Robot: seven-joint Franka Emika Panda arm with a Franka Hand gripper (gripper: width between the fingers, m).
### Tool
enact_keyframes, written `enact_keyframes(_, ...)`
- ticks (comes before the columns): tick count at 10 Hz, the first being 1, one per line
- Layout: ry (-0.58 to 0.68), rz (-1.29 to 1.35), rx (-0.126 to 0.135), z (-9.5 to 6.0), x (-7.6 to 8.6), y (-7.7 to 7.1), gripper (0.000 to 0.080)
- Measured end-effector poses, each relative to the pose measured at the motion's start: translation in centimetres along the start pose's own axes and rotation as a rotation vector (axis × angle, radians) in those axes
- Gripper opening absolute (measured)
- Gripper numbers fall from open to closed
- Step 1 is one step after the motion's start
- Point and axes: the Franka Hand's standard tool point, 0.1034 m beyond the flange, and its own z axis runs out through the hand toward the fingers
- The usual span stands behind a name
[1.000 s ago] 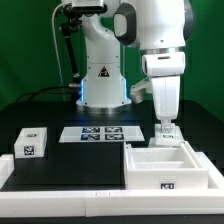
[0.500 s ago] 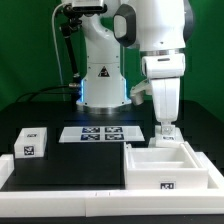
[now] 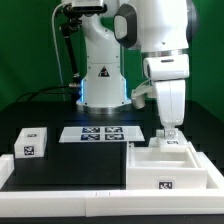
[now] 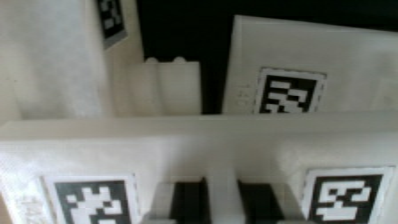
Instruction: Assemble cabinet
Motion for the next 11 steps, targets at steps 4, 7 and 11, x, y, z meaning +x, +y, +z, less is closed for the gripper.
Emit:
enact_keyframes(4, 0.001, -0.019, -0.001, 0.0, -0.1, 0.0, 0.0070)
enact_keyframes(7, -0.006, 0.019, 0.011, 0.0, 0.3, 0.2, 0.0070)
enact_keyframes(11, -0.004, 0.029, 0.012, 0.0, 0.7, 3.0, 0.0070)
